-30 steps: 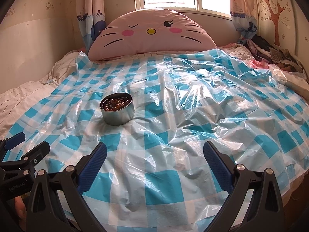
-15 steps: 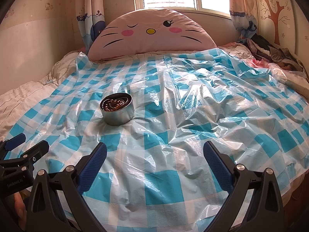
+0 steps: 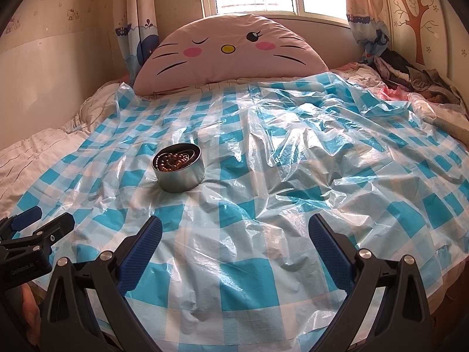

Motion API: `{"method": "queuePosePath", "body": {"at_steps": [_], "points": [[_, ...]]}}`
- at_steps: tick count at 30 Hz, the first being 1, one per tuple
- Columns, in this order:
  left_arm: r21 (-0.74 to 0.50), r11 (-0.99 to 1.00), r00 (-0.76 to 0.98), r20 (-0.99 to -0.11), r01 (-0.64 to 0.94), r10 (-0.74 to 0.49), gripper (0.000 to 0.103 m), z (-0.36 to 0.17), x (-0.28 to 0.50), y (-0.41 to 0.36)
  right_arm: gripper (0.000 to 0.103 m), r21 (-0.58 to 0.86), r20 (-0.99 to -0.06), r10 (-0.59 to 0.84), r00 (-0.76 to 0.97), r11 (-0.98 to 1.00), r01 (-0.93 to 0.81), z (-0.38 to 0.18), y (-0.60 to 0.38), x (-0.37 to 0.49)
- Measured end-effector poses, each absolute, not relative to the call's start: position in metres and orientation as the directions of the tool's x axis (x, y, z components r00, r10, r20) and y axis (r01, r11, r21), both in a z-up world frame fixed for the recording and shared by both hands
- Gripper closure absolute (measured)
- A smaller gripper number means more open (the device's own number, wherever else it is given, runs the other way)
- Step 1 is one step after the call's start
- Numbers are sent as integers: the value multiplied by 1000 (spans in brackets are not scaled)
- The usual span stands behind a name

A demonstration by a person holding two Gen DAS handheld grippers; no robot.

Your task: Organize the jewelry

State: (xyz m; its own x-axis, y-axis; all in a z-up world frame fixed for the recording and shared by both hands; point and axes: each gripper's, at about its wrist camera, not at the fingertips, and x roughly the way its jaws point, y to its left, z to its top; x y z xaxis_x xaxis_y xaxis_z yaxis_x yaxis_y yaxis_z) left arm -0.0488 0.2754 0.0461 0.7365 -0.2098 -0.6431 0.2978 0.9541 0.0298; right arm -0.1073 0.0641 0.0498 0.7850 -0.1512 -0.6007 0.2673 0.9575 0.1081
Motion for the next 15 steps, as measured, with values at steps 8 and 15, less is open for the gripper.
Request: {"method": "queuePosePath", "body": {"at_steps": [8, 15], "points": [[47, 957, 742, -643, 287, -191, 8, 46, -47, 276, 7, 108, -601, -151, 785, 957, 267, 50, 63, -108], [53, 957, 744, -643, 284, -185, 8, 47, -46, 275, 7, 109, -601, -151, 785, 957, 267, 49, 63, -108]]}}
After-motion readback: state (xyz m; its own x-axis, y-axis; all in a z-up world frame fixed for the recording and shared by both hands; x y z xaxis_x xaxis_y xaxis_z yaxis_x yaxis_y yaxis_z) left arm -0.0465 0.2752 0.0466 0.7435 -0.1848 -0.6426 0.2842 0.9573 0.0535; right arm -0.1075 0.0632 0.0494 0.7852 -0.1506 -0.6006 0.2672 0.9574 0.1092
